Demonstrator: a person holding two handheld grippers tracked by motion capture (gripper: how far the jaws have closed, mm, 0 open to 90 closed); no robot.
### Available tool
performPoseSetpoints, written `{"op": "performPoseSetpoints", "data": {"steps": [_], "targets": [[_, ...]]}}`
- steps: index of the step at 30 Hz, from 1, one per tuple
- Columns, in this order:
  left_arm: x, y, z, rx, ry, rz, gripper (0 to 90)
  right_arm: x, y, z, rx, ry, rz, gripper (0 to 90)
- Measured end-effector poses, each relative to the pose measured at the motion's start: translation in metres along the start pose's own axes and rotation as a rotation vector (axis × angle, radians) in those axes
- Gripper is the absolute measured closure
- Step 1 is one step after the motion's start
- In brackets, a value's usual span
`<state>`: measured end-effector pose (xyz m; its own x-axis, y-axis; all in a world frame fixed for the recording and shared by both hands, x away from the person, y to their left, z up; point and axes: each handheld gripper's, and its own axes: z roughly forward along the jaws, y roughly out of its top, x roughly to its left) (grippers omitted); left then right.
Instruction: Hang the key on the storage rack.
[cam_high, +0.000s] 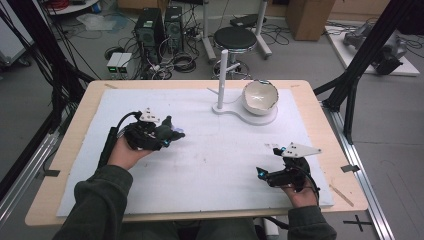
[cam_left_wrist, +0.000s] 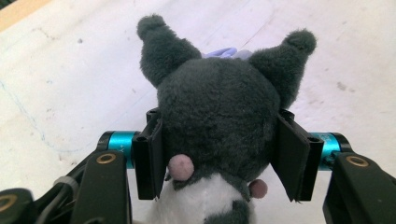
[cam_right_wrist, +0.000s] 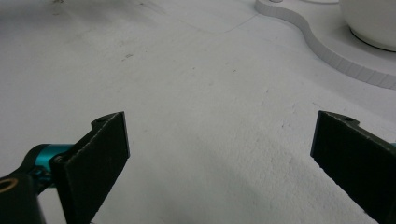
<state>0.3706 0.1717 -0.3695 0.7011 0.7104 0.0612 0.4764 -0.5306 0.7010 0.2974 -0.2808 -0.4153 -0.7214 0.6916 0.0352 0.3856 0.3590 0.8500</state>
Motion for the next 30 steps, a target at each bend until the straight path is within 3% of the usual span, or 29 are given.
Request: {"op": "performPoseSetpoints", "data": {"steps": [21, 30], "targets": [[-0.006, 0.014, -0.015, -0.077, -0.062, -0.009, 42.5, 0.0, 0.0, -0.001, -0.005, -0.004, -0.003, 3.4], [-0.005, 0.017, -0.017, -0.105, -0.099, -0.041, 42.5, 0.0, 0.0, -0.001, -0.006, -0.002, 0.0, 3.5]]}}
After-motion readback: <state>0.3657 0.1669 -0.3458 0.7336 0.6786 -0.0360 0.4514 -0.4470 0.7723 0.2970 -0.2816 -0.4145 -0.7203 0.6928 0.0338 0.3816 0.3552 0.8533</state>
